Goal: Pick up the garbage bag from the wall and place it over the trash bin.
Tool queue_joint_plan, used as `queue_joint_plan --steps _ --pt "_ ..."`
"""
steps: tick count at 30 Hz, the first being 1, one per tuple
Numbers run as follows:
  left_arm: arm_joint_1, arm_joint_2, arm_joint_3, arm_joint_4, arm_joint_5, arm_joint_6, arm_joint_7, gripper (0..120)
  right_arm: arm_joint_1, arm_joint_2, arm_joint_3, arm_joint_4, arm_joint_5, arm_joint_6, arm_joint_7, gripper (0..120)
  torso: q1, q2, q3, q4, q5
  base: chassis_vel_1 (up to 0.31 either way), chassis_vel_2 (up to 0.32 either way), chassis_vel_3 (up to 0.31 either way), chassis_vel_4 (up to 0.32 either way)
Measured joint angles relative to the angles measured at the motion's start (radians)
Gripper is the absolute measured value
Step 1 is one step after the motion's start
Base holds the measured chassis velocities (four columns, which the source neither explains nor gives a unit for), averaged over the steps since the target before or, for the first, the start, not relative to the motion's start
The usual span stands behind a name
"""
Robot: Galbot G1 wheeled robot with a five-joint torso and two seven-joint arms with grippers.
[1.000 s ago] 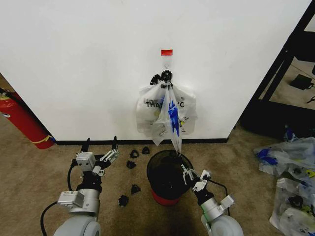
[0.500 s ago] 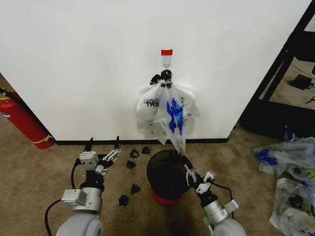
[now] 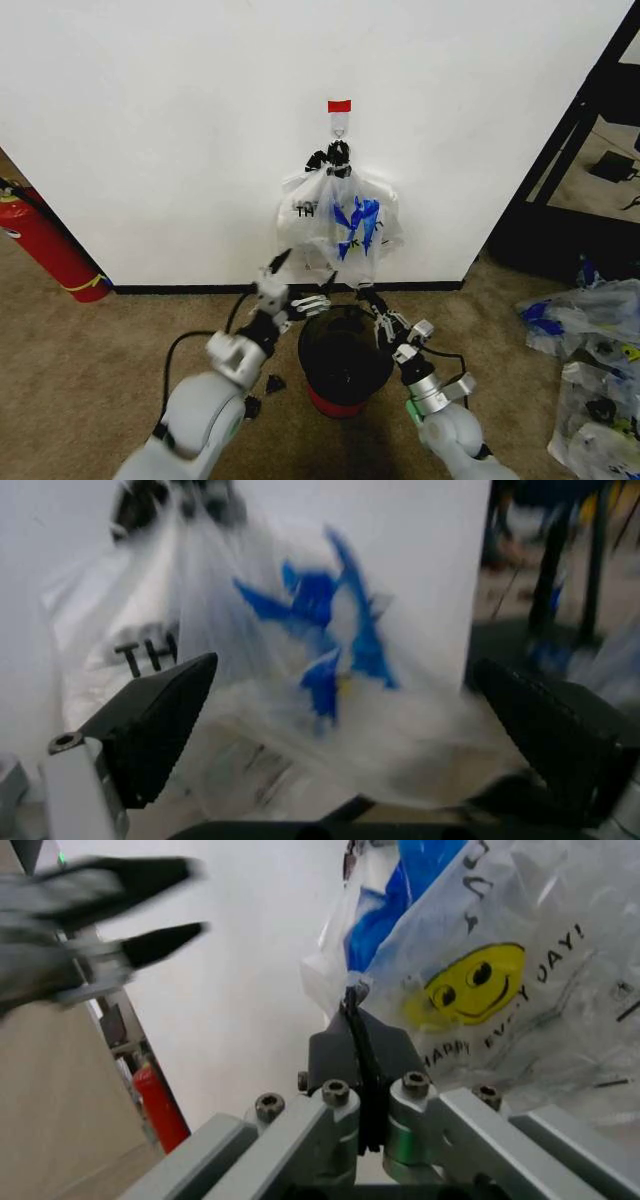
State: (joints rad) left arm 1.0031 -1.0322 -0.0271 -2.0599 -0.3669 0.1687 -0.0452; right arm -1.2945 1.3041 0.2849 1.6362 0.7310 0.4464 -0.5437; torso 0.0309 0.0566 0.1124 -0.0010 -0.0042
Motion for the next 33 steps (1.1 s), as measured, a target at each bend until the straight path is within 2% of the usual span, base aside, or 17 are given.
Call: queue_joint_plan --steps 3,7,8,10,13,18,25,30,33 --pt "-0.175 0.029 0.089 0.058 0.007 0.128 -0.083 100 -0.01 -0.005 0.019 -0.006 -0.001 0.008 -0.006 0 0.0 0.0 0.0 -0.0002 0.0002 0.0 0.0 0.0 0.0" --pt "-0.331 0.015 0.197 0.075 -0.023 0.302 -0.198 100 -0.009 -0.02 0.032 -0.015 0.01 0.016 -0.007 0 0.0 0.0 0.0 -0.0003 0.0003 0.0 0.0 0.0 0.0" --pt "-0.331 0.015 0.197 0.075 -0.023 0.302 -0.198 100 -0.009 -0.02 0.032 -0.015 0.01 0.016 -0.007 0 0.0 0.0 0.0 -0.0003 0.0003 0.0 0.0 0.0 0.0" --pt "-0.37 -0.008 0.251 0.07 -0.038 0.385 -0.26 100 0.003 -0.025 0.034 -0.022 0.019 0.018 0.0 0 0.0 0.0 0.0 0.0 0.0003 0.0 0.0 0.0 0.0" --pt "-0.396 -0.052 0.311 0.058 -0.066 0.465 -0.315 100 0.022 -0.033 0.031 -0.031 0.031 0.018 0.014 0 0.0 0.0 0.0 0.0004 0.0003 0.0 0.0 0.0 0.0" --pt "-0.444 -0.131 0.387 0.107 -0.069 0.493 -0.371 99 0.043 -0.044 0.026 -0.044 0.044 0.019 0.02 0 0.0 0.0 0.0 -0.0003 0.0003 0.0 0.0 0.0 0.0" --pt "-0.485 -0.172 0.428 0.173 0.007 0.51 -0.398 92 0.043 -0.026 0.008 -0.045 0.024 0.02 0.023 0 0.0 0.0 0.0 0.0002 0.0003 0.0 0.0 0.0 0.0" --pt "-0.495 -0.176 0.431 0.192 0.061 0.549 -0.415 79 0.034 -0.02 0.003 -0.038 0.018 0.023 0.023 0 0.0 0.0 0.0 0.0001 0.0002 0.0 0.0 0.0 0.0" --pt "-0.498 -0.168 0.432 0.195 0.069 0.568 -0.415 67 0.031 -0.02 0.004 -0.035 0.018 0.025 0.023 0 0.0 0.0 0.0 0.0002 0.0002 0.0 0.0 0.0 0.0"
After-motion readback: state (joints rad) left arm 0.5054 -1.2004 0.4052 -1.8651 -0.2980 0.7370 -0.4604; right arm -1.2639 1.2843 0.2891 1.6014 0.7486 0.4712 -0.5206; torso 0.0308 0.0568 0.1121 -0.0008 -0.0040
